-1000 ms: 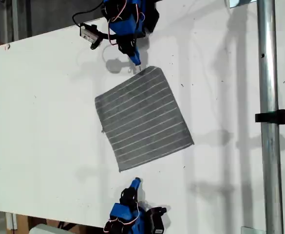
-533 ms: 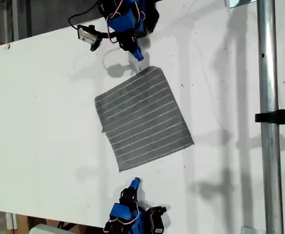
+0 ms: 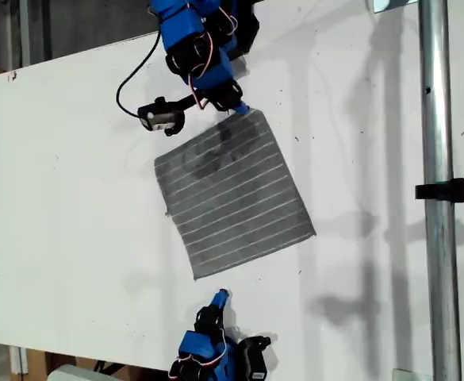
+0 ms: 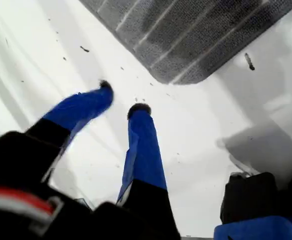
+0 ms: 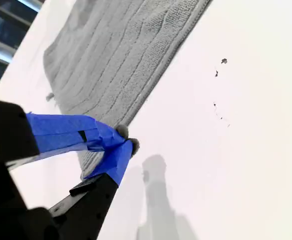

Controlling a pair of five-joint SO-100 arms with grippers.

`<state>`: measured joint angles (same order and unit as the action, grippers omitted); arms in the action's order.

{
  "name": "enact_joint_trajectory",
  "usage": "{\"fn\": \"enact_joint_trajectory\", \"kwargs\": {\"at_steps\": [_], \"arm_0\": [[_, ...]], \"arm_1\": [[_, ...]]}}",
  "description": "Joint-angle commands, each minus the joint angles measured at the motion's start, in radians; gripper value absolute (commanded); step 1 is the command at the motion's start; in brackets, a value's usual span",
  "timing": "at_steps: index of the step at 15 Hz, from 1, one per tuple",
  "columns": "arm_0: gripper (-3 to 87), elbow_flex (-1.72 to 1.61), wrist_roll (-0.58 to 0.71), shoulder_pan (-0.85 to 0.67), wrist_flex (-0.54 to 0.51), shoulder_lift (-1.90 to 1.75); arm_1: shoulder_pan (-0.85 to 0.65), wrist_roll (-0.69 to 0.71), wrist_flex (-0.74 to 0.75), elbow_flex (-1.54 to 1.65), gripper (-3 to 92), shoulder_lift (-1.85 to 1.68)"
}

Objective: Grasp corners of a towel and fold twice.

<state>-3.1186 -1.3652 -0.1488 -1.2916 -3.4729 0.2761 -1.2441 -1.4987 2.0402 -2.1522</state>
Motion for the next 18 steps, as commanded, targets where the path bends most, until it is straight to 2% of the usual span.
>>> {"fn": "enact_joint_trajectory", "kwargs": {"at_steps": [1,3,6,11,16,18], "arm_0": [[-2.6,0.000,-0.011,-0.009,-0.002,-0.006],[-2.6,0.000,-0.006,-0.002,-0.002,-0.006],[-2.6,0.000,-0.018,0.009,-0.002,-0.006],[-2.6,0.000,-0.011,-0.008,-0.002,-0.006],[-2.6,0.000,-0.025,-0.008,-0.002,-0.006],[-2.6,0.000,-0.028,-0.005,-0.003,-0.006]], "arm_1": [[0.005,0.026,-0.008,-0.054,40.8,0.015],[0.003,0.032,-0.031,-0.049,47.5,0.095],[-0.026,0.029,0.032,0.069,46.1,0.152],[-0.103,0.021,0.313,0.367,39.9,0.132],[-0.129,-0.002,0.407,0.362,31.5,0.281],[-0.135,-0.002,0.431,0.353,23.1,0.305]]}}
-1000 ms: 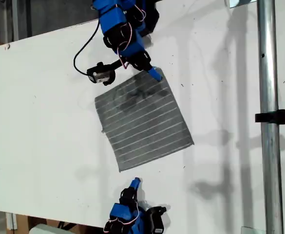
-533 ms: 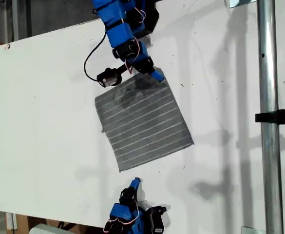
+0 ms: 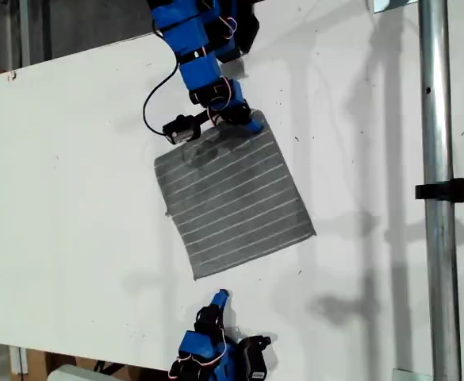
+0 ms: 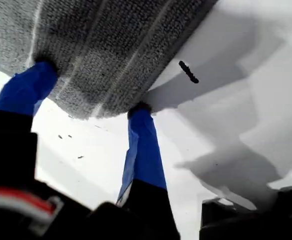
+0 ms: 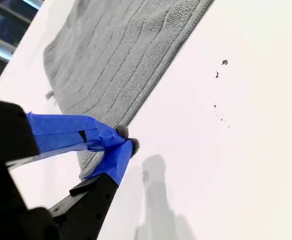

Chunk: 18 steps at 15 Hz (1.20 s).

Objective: Grasp corners of a towel and fold twice.

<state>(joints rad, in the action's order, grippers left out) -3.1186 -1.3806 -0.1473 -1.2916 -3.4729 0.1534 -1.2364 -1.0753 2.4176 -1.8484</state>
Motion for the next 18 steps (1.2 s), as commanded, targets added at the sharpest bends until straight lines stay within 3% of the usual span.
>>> {"fn": "enact_joint_trajectory", "kwargs": {"at_steps": [1,2,4,8,11,15,18], "arm_0": [[-2.6,0.000,-0.014,-0.008,-0.003,-0.006],[-2.6,0.000,-0.017,-0.008,-0.003,-0.006],[-2.6,0.000,-0.021,-0.006,-0.003,-0.006],[-2.9,0.110,-0.100,0.046,0.029,0.031],[-2.8,0.721,-0.100,0.153,0.051,0.896],[-2.6,1.624,0.115,0.310,-0.063,1.738],[28.3,1.919,0.192,0.410,-0.103,1.990]], "arm_1": [[-0.015,-0.017,0.008,-0.025,13.6,0.002],[-0.014,-0.025,0.018,-0.023,6.2,-0.006],[0.000,-0.023,0.051,-0.026,0.3,-0.023],[0.017,-0.018,0.066,-0.041,-0.1,-0.017],[0.015,-0.014,0.089,-0.052,-0.1,0.009],[0.009,0.023,0.097,-0.074,-0.1,0.025],[0.003,0.032,0.121,-0.075,-0.1,0.035]]}}
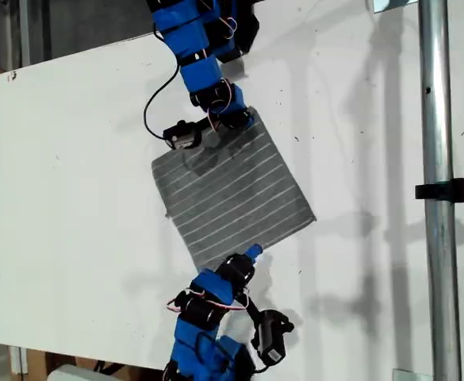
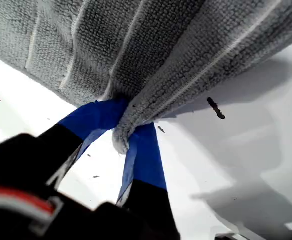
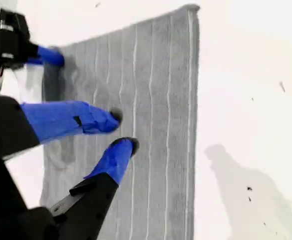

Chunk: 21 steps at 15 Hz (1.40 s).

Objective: Grasp corners of a towel and fold twice.

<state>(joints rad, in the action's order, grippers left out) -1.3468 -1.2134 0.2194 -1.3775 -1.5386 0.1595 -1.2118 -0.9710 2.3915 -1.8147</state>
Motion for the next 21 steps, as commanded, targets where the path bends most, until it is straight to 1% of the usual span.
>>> {"fn": "enact_joint_trajectory", "kwargs": {"at_steps": [1,2,3,4,6,8,13,16,18,19,20,21], "arm_0": [[32.1,0.210,0.078,0.072,-0.029,0.114],[34.5,0.276,0.114,0.094,-0.060,0.179],[34.9,0.354,0.132,0.110,-0.086,0.252],[33.9,0.371,0.123,0.118,-0.057,0.299],[30.8,0.390,0.066,0.124,0.055,0.425],[30.5,0.453,0.012,0.110,0.118,0.566],[26.8,0.460,-0.095,0.071,0.259,0.686],[24.7,0.469,-0.137,0.063,0.316,0.772],[17.3,0.471,-0.198,0.051,0.334,0.871],[11.8,0.474,-0.230,0.041,0.324,0.916],[6.8,0.474,-0.276,0.032,0.291,0.943],[2.1,0.476,-0.287,0.025,0.261,0.959]], "arm_1": [[0.000,0.008,0.018,-0.051,-0.1,0.003],[0.000,0.008,0.018,-0.049,-0.1,0.005],[-0.005,0.012,0.018,-0.048,-0.1,0.005],[-0.008,0.014,0.020,-0.048,-0.1,0.005],[-0.009,0.014,0.020,-0.048,-0.1,0.005],[-0.015,0.014,0.021,-0.046,-0.1,0.005],[-0.020,0.015,0.021,-0.044,-0.1,0.005],[-0.020,0.017,0.023,-0.044,-0.1,0.005],[-0.020,0.017,0.025,-0.044,-0.1,0.005],[-0.018,0.017,0.025,-0.044,-0.1,0.003],[-0.018,0.017,0.025,-0.043,-0.1,0.002],[-0.018,0.017,0.026,-0.043,-0.1,0.000]]}}
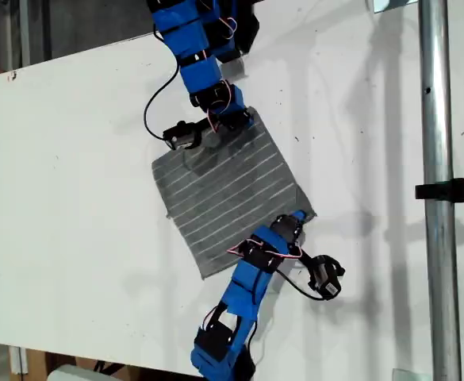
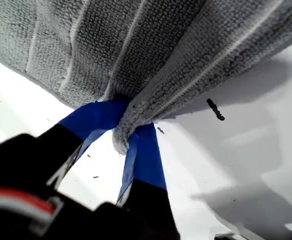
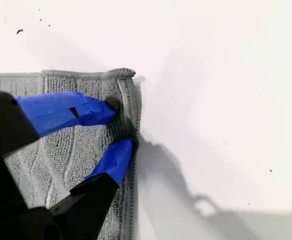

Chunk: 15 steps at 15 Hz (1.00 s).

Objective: Grasp corners of a towel and fold twice.

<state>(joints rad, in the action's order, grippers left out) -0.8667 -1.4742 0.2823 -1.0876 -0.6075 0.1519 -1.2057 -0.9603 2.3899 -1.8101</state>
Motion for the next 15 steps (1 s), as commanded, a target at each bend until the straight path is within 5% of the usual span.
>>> {"fn": "enact_joint_trajectory", "kwargs": {"at_steps": [1,6,11,13,15], "arm_0": [[-0.7,-0.003,-0.031,-0.040,-0.035,0.029],[-3.0,0.005,-0.092,-0.014,-0.126,-0.028],[-2.9,0.011,-0.008,0.031,-0.225,-0.216],[24.2,0.028,0.017,0.066,-0.287,-0.295],[35.2,0.023,0.040,0.115,-0.382,-0.420]], "arm_1": [[-0.012,0.011,0.017,-0.040,-0.1,-0.005],[-0.011,0.011,0.018,-0.040,-0.1,-0.009],[-0.006,0.011,0.017,-0.040,-0.1,-0.034],[-0.008,0.011,0.008,-0.040,-0.1,-0.035],[-0.002,0.011,0.002,-0.040,-0.1,-0.040]]}}
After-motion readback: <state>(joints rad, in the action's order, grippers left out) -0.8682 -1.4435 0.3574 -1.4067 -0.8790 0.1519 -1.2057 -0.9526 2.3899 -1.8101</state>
